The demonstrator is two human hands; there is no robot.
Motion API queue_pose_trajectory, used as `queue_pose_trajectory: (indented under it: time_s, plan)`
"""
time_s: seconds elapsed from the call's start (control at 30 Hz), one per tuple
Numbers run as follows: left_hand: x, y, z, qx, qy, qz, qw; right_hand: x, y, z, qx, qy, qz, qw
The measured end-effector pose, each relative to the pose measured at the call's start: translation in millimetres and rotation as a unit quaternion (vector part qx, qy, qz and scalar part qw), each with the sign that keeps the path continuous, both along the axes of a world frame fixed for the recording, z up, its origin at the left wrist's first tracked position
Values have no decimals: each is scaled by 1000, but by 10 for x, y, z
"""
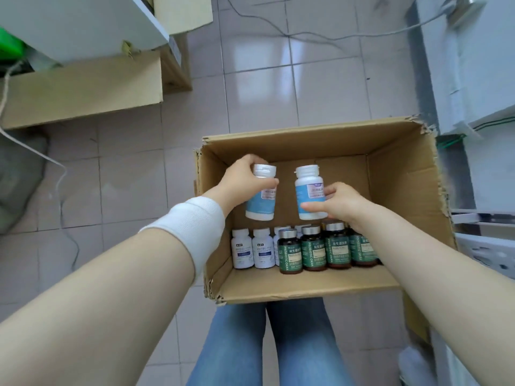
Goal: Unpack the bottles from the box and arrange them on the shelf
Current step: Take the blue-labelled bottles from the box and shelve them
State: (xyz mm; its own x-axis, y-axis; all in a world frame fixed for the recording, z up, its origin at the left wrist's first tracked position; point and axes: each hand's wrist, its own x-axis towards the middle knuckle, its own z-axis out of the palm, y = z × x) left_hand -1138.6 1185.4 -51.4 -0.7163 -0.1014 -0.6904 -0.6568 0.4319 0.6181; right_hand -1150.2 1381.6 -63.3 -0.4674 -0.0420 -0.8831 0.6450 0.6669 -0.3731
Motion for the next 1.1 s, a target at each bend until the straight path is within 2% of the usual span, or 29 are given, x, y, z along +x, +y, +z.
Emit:
queue_pose_trajectory:
  time_s: [0.2,0.3,0.47,0.7,0.87,1.1]
  plan:
    - [200,146,1123,150,74,30,985,322,196,1243,-63,73,-81,992]
    - [351,195,1586,216,93,54,970,661,270,1762,-47,141,-116,982]
    - [723,275,2358,277,134,-59,950,1408,293,2538,-25,221,-193,956]
    - [1310,660,3432,300,213,-230,901,2508,393,3513,-36,316,-348,882]
    - [1869,1187,4217,333,267,-330,842,3377,730,4118,20,387,-414,823]
    - [2981,2174,5076,394,306,-400,769,4793,1288,4844,83,463,-481,740]
